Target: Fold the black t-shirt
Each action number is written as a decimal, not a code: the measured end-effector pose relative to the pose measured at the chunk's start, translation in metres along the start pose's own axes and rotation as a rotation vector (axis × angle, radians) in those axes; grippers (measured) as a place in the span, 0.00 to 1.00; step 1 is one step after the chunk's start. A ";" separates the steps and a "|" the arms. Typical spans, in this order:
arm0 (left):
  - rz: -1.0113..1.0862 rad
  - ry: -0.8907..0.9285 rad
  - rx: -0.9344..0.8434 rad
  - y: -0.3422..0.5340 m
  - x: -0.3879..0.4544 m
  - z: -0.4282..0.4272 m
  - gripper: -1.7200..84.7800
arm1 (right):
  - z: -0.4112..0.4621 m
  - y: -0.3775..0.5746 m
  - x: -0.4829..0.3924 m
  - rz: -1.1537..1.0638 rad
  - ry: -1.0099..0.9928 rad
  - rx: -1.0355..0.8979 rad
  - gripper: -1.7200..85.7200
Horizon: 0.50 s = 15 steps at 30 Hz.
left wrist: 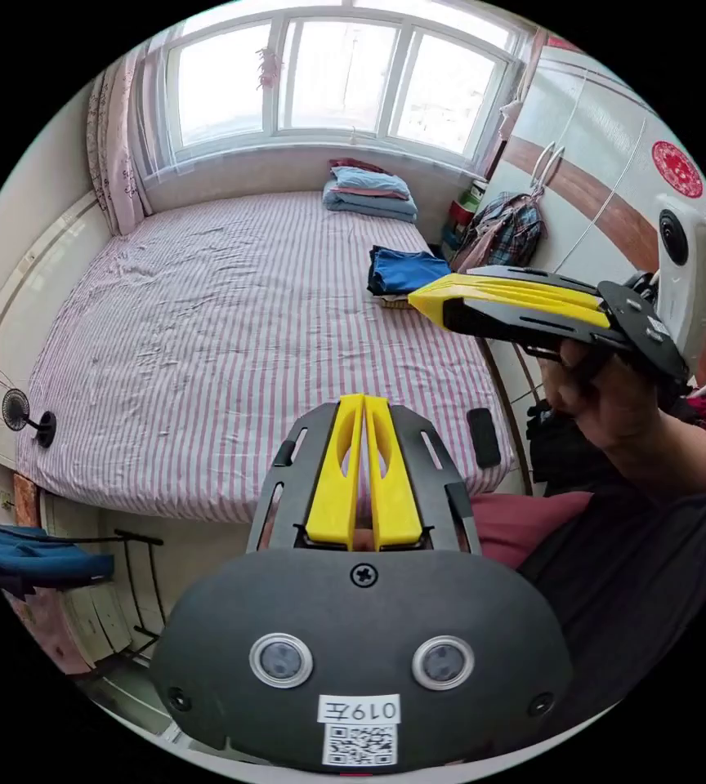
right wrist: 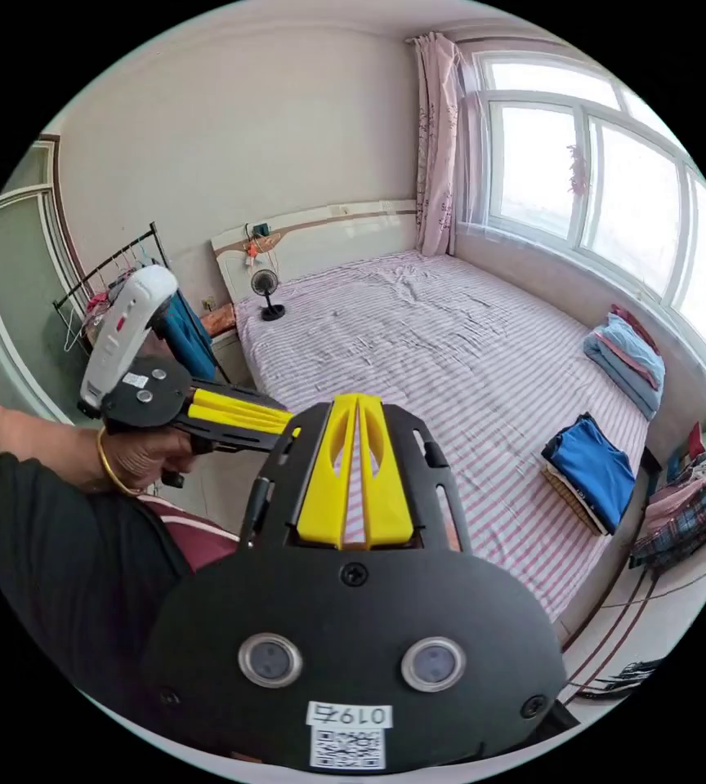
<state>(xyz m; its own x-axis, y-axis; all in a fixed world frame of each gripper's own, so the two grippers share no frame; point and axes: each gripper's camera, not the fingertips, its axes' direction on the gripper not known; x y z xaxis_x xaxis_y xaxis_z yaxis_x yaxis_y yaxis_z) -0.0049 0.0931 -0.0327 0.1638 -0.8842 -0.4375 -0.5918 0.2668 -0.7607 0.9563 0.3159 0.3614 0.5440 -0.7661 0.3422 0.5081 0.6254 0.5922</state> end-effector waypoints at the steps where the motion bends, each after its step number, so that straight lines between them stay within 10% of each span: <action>1: 0.002 -0.010 0.014 0.014 -0.012 -0.005 0.03 | -0.001 -0.021 -0.024 -0.025 -0.033 -0.009 0.01; 15: -0.059 -0.061 0.047 0.358 -0.319 -0.121 0.03 | -0.007 -0.285 -0.356 -0.371 -0.058 0.089 0.01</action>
<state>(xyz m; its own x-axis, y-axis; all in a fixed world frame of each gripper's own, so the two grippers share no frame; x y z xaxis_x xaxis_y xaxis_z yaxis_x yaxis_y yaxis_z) -0.3643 0.4246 -0.1076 0.2459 -0.8745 -0.4181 -0.5418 0.2336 -0.8074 0.6224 0.4118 0.0657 0.2941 -0.9466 0.1321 0.6020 0.2908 0.7436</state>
